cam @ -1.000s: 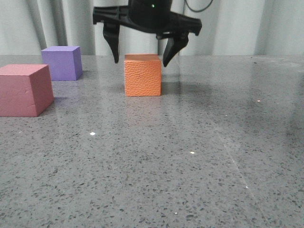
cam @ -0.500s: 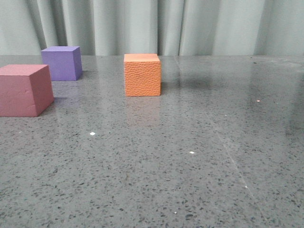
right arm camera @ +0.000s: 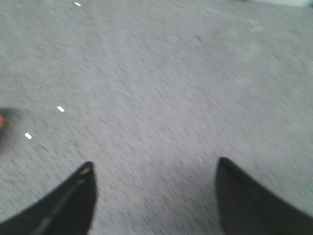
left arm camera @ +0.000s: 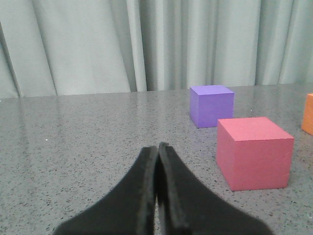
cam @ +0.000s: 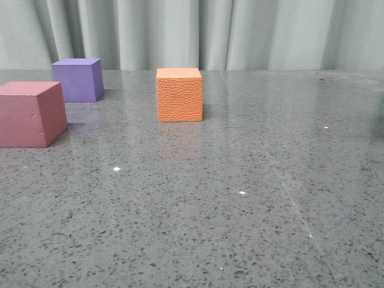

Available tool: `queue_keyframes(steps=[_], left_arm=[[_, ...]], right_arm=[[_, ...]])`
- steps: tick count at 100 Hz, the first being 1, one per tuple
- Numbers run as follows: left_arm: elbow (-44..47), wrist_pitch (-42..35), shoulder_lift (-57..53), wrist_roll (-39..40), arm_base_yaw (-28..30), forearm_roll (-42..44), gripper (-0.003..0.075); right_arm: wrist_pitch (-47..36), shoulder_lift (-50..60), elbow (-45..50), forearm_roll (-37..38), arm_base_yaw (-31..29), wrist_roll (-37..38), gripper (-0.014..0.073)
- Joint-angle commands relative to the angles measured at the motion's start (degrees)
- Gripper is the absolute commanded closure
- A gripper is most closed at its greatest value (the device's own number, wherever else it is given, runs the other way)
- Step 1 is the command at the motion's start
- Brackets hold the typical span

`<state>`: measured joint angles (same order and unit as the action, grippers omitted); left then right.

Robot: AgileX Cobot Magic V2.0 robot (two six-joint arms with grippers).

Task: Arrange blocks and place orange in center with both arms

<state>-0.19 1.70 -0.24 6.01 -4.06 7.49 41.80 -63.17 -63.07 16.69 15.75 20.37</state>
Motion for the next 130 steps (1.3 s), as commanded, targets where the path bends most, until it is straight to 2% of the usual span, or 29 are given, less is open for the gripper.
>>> queue_keyframes(steps=[1, 15, 23, 49, 96, 113, 130], left_arm=[[3.08, -4.39, -1.91, 0.31, -0.42, -0.46, 0.0739], [3.08, -4.39, -1.91, 0.31, -0.42, -0.46, 0.0739], [3.08, -4.39, -1.91, 0.31, -0.42, -0.46, 0.0739], [3.08, -4.39, -1.91, 0.31, -0.42, -0.46, 0.0739], [3.08, -4.39, -1.91, 0.31, -0.42, -0.46, 0.0739], [3.08, -4.39, -1.91, 0.31, -0.42, -0.46, 0.0739], [3.08, -4.39, -1.91, 0.31, -0.42, -0.46, 0.0739]], right_arm=[[-4.26, 6.99, 4.37, 2.15, -1.87, -0.71, 0.0266], [-3.81, 16.11, 11.42, 5.59, -2.4, -0.71, 0.0546], [-2.97, 20.34, 13.81, 6.23, -2.4, -0.71, 0.0666], [2.0, 29.76, 15.37, 6.13, -2.4, -0.71, 0.0659], [1.38, 30.31, 15.8, 6.3, -2.4, -0.71, 0.0661], [-4.41, 32.6, 21.66, 7.06, -2.4, -0.71, 0.0661], [-16.84, 38.39, 32.97, 5.65, -2.65, -0.71, 0.0661]])
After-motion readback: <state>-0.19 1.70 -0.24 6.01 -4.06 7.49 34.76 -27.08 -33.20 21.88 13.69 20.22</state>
